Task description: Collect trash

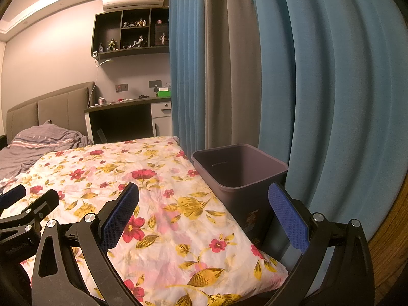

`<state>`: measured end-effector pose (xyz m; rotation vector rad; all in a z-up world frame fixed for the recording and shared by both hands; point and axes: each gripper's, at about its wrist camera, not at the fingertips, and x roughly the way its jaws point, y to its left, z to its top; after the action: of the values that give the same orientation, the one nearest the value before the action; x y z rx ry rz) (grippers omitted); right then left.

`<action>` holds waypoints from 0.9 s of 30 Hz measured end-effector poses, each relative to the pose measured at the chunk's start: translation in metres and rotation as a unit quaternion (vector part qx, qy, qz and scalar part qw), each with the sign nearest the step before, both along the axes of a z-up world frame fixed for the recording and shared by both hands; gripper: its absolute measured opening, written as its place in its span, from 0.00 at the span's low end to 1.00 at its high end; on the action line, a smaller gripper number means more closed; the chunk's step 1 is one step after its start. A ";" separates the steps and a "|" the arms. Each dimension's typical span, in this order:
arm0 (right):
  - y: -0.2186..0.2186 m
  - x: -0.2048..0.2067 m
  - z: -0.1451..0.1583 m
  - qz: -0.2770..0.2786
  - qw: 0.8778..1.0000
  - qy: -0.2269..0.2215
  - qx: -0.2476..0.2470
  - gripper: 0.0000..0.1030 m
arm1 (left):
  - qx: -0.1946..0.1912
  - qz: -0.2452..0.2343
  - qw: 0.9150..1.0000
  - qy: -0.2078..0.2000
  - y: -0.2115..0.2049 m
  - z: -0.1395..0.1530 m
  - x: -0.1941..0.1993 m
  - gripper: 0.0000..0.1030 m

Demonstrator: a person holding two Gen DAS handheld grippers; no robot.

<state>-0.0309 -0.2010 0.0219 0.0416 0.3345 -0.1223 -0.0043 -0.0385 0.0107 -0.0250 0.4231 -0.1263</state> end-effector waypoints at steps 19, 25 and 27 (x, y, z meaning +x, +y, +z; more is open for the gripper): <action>0.000 0.000 -0.001 0.000 1.000 0.000 0.001 0.95 | 0.003 -0.020 1.000 -0.004 0.002 0.001 -0.002 0.69; -0.001 0.000 -0.001 0.000 1.000 0.000 0.002 0.95 | -0.001 -0.013 1.000 -0.005 0.005 0.005 -0.002 0.71; -0.002 0.000 -0.001 0.000 1.000 -0.002 0.002 0.95 | 0.000 -0.011 1.000 -0.007 0.006 0.005 -0.003 0.72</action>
<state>-0.0307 -0.2027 0.0210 0.0462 0.3318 -0.1210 -0.0069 -0.0327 0.0160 -0.0199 0.4098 -0.1484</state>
